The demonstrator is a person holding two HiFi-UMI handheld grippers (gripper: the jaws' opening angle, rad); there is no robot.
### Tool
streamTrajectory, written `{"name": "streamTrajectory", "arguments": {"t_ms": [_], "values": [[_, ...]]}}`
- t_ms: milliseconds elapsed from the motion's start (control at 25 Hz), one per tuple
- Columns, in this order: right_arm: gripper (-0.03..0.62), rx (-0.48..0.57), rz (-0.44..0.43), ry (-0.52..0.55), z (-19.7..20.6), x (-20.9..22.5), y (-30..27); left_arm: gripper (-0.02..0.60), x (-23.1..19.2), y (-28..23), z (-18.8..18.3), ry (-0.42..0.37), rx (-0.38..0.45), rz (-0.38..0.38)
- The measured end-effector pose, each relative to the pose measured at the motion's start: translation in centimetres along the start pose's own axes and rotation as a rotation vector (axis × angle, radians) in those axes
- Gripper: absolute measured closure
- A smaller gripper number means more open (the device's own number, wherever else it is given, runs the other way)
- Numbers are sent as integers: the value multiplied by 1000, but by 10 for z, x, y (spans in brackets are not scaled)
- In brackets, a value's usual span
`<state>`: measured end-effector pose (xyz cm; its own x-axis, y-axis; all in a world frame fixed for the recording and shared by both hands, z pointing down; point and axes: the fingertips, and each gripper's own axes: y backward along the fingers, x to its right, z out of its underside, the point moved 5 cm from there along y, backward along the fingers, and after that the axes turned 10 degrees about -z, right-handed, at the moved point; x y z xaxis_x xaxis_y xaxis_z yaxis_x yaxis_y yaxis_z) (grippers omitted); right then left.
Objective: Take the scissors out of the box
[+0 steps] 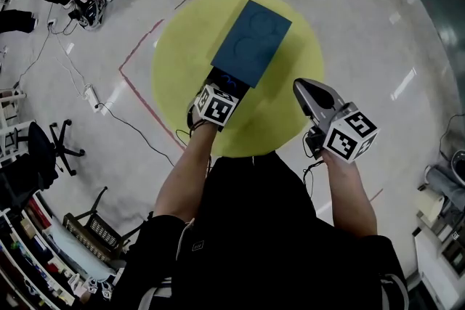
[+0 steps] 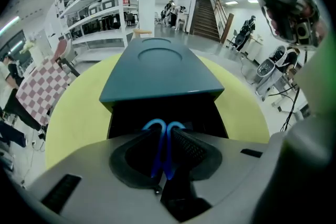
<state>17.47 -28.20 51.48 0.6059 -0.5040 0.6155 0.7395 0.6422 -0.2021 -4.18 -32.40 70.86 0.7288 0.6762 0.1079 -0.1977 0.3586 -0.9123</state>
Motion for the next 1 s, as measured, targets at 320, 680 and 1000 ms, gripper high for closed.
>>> {"name": "streamTrajectory", "arguments": {"t_ms": [320,680,1000], "values": [[583,7,-20,-17,9,2,1,506,4,-5,-4,-140,-67,6],[583,31,-56,7,-3,-3,16,505,13,28,-12,-83,19,-39],[583,42,-109,45,-8,-21,17,505,2,80,-20,75,217,-90]]}}
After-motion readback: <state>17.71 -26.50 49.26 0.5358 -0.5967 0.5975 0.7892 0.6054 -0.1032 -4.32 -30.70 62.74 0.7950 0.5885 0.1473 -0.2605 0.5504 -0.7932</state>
